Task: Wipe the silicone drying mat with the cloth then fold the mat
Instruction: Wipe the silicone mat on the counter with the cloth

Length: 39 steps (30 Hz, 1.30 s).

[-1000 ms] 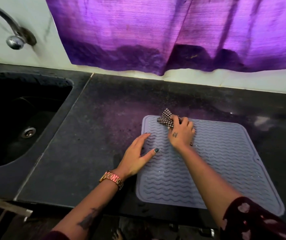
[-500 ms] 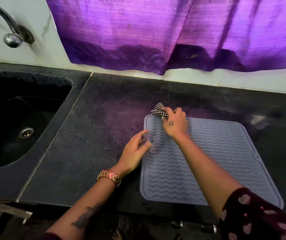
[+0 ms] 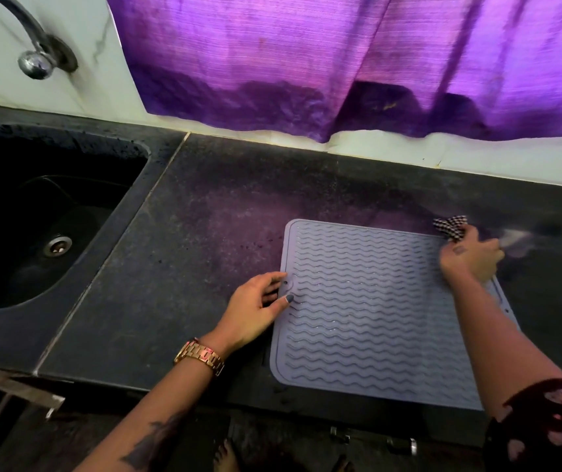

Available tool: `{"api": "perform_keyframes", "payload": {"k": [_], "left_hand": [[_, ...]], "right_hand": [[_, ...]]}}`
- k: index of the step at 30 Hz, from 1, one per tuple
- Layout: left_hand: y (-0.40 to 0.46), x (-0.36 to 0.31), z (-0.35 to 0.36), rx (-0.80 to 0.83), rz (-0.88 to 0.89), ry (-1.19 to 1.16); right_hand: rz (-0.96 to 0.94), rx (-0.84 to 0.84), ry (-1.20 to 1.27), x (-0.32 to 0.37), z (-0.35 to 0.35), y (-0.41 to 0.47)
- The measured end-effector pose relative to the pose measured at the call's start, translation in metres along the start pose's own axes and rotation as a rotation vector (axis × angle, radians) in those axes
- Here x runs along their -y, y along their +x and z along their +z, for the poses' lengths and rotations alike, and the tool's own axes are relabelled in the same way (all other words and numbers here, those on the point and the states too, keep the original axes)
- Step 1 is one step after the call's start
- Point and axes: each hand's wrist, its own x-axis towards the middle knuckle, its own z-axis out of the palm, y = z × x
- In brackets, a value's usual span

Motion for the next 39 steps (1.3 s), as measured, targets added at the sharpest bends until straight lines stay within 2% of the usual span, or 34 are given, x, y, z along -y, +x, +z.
{"api": "perform_keyframes", "payload": {"k": [5, 11, 17, 25, 32, 34, 36, 37, 39], "left_hand": [[0.003, 0.0, 0.002, -0.034, 0.009, 0.053], [0.001, 0.001, 0.003, -0.09, 0.025, 0.105], [0.001, 0.001, 0.005, -0.11, 0.032, 0.106], [-0.002, 0.003, 0.005, -0.094, 0.037, 0.089], [-0.001, 0.005, 0.004, -0.106, 0.027, 0.081], [0.001, 0.004, 0.002, -0.106, -0.011, -0.013], [0.001, 0.001, 0.002, -0.118, -0.055, -0.267], [0.002, -0.001, 0.001, -0.165, -0.063, -0.366], [0.004, -0.002, -0.003, -0.317, -0.051, -0.41]], "right_hand": [[0.1, -0.001, -0.109, -0.039, 0.002, 0.026], [0.001, 0.081, -0.136, -0.031, 0.006, 0.022], [-0.232, 0.121, -0.108, 0.02, 0.015, -0.021], [-0.64, 0.23, -0.064, 0.104, 0.035, -0.103], [-0.914, 0.343, -0.068, 0.138, 0.038, -0.139], [-0.944, 0.354, -0.061, 0.136, 0.036, -0.147], [-0.962, 0.366, -0.043, 0.129, 0.032, -0.157], [-0.976, 0.367, -0.037, 0.124, 0.029, -0.164], [-1.002, 0.355, -0.009, 0.112, 0.022, -0.18]]}}
